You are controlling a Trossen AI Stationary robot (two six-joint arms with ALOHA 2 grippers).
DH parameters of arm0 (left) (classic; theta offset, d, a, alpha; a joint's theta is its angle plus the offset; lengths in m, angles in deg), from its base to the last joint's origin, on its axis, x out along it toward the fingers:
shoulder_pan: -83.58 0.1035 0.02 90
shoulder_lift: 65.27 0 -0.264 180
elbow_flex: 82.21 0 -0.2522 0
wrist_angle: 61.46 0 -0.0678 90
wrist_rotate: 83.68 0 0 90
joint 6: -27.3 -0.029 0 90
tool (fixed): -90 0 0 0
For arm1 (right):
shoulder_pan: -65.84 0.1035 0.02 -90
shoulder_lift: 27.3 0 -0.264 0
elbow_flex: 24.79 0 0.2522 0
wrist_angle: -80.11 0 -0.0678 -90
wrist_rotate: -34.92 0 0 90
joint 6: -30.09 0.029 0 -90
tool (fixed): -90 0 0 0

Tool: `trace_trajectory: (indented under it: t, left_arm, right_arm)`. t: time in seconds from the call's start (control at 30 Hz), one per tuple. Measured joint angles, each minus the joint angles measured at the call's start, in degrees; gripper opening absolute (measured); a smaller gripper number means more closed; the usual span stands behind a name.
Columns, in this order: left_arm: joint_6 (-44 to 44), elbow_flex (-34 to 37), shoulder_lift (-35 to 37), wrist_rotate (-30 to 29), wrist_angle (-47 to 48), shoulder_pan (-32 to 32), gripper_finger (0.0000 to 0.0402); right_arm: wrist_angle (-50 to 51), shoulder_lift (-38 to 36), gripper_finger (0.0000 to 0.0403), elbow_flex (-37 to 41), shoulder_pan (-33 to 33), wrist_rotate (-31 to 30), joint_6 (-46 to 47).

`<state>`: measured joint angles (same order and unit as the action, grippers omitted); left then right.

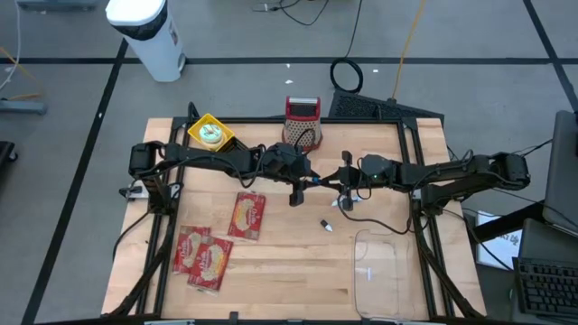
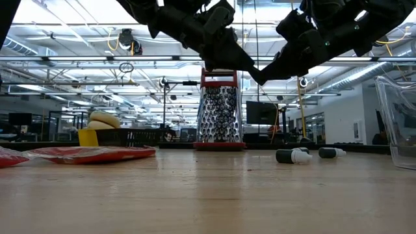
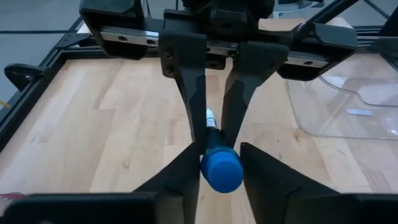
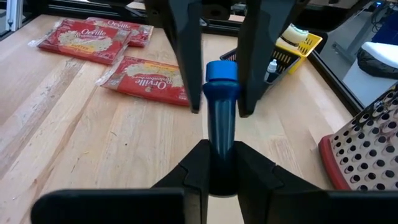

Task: Pick & Place Food Item
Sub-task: Put the blue food coloring bottle into the black bin

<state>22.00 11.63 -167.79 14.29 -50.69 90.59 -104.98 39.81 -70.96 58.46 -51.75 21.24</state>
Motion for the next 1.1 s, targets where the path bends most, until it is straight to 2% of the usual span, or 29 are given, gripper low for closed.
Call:
trace_trajectory:
  t: [0.23, 0.4, 0.6, 0.73, 0.97, 1.1]
  left_arm:
    - [0.2, 0.0, 0.0, -0.1, 0.0, 0.1, 0.007]
    - [1.4, 0.0, 2.6, -3.3, 3.9, 0.5, 0.0069]
    - [3.1, 0.0, 10.7, -11.2, 15.7, 1.8, 0.0069]
    - [6.0, 0.0, 15.8, -16.8, 28.2, 2.2, 0.0068]
    - [17.1, 0.0, 21.1, -24.3, 51.6, 5.8, 0.0069]
    - [23.0, 0.0, 20.9, -25.2, 60.2, 9.9, 0.0065]
  right_arm:
    - [0.0, 0.0, 0.0051, 0.0, 0.0, -0.2, 0.4]
    - [-0.7, -0.1, 0.0093, -0.1, 0.0, -0.5, 0.6]
    - [0.5, -0.3, 0.0148, 0.2, 0.0, -0.2, 0.7]
    - [0.5, -0.6, 0.0168, 0.1, 0.0, -0.4, 0.7]
    - [0.6, -0.6, 0.0173, 0.1, 0.0, -0.3, 0.9]
    - [0.6, -0.6, 0.0168, 0.1, 0.0, -0.3, 0.9]
